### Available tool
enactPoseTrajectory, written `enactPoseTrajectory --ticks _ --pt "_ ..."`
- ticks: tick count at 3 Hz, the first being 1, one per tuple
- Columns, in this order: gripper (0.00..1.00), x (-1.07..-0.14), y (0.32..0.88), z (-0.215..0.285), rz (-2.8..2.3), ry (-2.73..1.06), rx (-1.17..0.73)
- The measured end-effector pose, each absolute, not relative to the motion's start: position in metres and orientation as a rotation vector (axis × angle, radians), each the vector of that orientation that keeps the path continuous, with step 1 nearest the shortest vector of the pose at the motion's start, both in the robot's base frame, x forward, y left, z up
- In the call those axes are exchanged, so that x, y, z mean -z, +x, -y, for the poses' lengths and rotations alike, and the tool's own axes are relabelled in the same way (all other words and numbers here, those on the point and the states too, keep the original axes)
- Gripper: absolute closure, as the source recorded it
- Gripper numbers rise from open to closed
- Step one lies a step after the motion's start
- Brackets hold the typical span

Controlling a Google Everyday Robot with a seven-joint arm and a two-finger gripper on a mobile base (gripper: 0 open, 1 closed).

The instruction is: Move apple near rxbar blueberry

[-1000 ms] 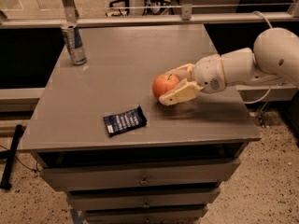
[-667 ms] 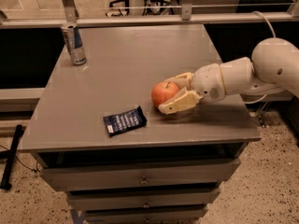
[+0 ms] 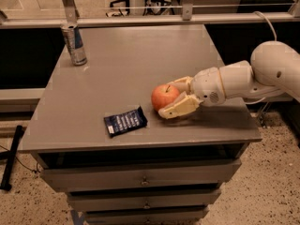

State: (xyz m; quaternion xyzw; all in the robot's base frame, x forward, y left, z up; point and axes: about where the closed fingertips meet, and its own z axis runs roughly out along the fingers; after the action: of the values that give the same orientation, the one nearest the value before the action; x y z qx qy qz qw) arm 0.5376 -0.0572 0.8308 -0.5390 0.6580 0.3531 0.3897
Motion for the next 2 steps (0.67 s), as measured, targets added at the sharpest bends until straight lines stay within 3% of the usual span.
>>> enactPoseTrajectory --ticks 2 --pt "0.35 -0.8285 0.5299 0.0533 -1.664 -1.380 -0.918"
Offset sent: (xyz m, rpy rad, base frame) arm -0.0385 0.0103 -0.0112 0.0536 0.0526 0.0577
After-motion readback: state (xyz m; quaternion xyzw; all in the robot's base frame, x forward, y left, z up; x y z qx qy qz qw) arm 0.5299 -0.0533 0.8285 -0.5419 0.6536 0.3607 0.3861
